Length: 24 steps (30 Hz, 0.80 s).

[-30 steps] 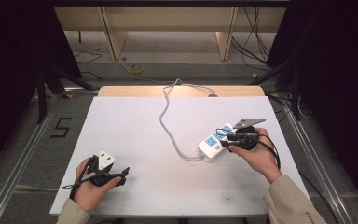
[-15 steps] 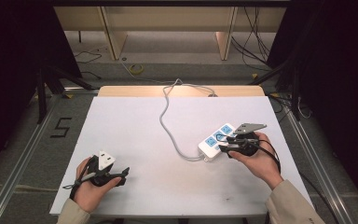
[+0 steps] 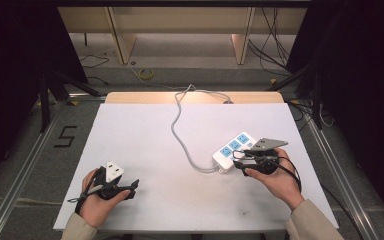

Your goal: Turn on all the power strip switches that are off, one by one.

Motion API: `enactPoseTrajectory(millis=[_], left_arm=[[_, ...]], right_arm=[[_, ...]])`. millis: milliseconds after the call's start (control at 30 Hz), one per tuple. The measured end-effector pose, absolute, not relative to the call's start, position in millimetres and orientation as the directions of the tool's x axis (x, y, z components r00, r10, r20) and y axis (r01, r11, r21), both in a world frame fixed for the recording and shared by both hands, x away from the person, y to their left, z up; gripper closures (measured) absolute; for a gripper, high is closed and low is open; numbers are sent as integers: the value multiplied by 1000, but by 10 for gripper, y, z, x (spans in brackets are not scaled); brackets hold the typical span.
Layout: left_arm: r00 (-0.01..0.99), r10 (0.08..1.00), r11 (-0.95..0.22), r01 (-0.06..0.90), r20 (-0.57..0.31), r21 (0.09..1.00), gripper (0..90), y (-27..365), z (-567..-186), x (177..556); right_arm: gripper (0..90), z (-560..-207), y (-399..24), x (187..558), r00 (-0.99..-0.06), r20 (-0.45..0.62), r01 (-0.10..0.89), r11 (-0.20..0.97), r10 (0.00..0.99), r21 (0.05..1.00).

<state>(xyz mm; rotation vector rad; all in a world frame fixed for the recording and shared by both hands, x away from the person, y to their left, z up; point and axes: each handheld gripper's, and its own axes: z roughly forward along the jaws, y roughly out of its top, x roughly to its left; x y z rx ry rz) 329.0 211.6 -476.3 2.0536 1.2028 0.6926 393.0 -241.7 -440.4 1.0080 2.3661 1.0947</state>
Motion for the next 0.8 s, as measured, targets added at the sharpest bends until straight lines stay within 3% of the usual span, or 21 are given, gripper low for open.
enactPoseTrajectory(millis=[800], left_arm=[[447, 887, -372, 546, 114, 751, 187, 2103, -4779, 3293]], right_arm=[[345, -4550, -2551, 3665, -684, -11, 385, 373, 730, 844]])
